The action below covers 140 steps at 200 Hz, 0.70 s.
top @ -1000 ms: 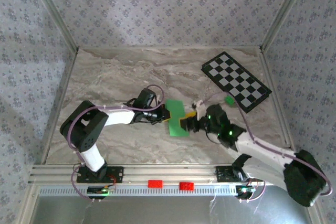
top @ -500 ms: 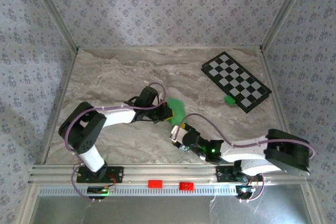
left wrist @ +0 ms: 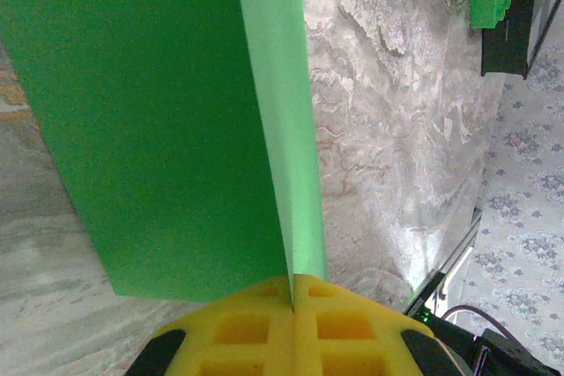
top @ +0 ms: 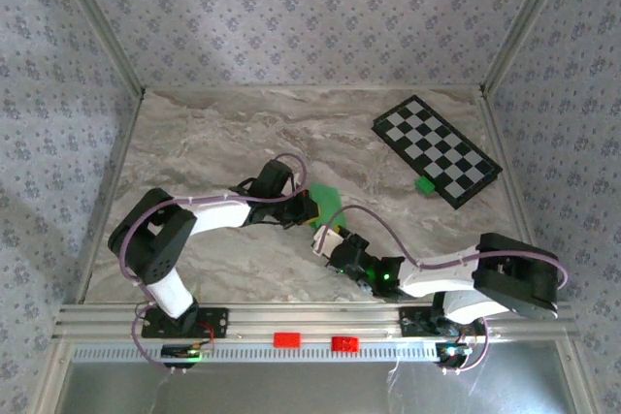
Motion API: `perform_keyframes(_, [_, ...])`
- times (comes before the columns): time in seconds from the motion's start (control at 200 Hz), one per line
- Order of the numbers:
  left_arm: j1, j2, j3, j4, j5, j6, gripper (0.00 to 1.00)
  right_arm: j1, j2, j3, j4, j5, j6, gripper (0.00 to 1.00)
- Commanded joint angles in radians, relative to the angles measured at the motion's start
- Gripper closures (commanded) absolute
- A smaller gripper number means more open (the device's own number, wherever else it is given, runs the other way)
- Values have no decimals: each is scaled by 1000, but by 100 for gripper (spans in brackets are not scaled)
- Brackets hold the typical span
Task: Fold a paper plane with a square sheet of paper (pick it up from the middle)
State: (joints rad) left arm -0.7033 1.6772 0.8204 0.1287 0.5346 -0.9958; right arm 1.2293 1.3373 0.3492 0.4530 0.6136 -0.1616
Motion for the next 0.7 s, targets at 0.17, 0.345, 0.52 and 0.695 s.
perform_keyframes(0.17, [-7,-10,28,-14,3,10,100,-39,-47,-19,-11,-113,75,78])
perform_keyframes(0.345, [-8,-5,29,-12,5,9,100,-52,-53,-19,-31,-130,82,84])
perform_keyframes(0.52, [-7,-8,26,-11,4,10,100,-62,-72,-20,-34,-172,99,89])
perform_keyframes(0.695, [-8,-14,21,1,5,5,100,-72,-92,-21,-33,-211,103,90])
